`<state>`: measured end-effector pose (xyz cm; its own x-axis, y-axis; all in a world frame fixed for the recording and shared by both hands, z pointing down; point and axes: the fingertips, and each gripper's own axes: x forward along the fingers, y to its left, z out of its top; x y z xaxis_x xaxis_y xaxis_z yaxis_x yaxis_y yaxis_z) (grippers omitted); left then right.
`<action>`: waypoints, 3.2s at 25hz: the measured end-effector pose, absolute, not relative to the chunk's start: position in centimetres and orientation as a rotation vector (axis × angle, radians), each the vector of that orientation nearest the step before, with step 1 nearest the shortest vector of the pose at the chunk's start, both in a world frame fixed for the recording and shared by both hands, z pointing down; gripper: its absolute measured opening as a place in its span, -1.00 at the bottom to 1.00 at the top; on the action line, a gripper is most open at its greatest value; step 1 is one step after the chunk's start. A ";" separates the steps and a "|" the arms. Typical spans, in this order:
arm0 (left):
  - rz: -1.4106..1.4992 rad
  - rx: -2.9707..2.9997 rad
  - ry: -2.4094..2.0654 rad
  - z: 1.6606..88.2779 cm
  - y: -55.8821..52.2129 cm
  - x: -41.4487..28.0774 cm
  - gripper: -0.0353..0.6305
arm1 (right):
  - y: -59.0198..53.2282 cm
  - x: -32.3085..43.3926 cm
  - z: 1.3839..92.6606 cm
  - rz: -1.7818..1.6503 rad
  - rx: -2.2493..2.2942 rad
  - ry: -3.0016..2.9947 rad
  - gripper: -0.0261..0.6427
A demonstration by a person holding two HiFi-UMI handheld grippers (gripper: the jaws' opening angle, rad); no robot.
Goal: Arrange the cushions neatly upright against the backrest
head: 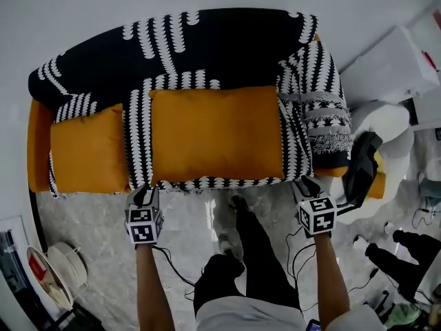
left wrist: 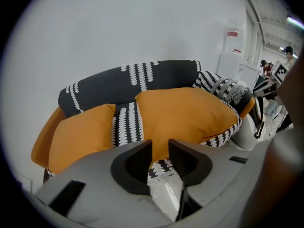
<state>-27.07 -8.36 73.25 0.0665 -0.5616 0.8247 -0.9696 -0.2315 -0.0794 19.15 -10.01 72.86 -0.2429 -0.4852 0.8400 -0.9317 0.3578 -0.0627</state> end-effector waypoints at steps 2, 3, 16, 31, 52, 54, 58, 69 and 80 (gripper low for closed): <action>1.060 1.847 -1.518 74.7 -8.7 -27.4 -0.49 | -10.3 19.5 74.8 0.762 1.233 -1.851 -0.60; 1.067 1.845 -1.512 75.5 -8.7 -27.6 -0.49 | -10.4 19.7 75.9 0.770 1.229 -1.842 -0.60; 1.191 1.755 -1.419 84.9 -8.0 -29.7 -0.35 | -9.2 19.6 88.3 0.836 1.115 -1.766 -0.51; 1.198 1.766 -1.485 86.0 -8.8 -30.0 -0.75 | -9.4 19.7 91.1 0.845 1.150 -1.700 -0.78; 1.221 1.706 -1.426 79.6 -13.2 -29.8 -0.79 | -13.9 18.7 81.1 0.754 1.114 -1.644 -0.89; 1.211 1.695 -1.431 78.5 -14.7 -29.9 -0.80 | -15.3 18.5 80.0 0.749 1.113 -1.652 -0.89; 1.158 1.678 -1.454 76.1 -16.9 -30.3 -0.80 | -17.2 18.2 77.4 0.729 1.111 -1.687 -0.89; 1.187 1.718 -1.436 73.4 -23.7 -31.0 -0.80 | -23.8 17.4 73.5 0.718 1.208 -1.717 -0.89; 1.214 1.766 -1.384 71.1 -32.0 -32.4 -0.80 | -32.3 16.2 68.8 0.689 1.346 -1.701 -0.89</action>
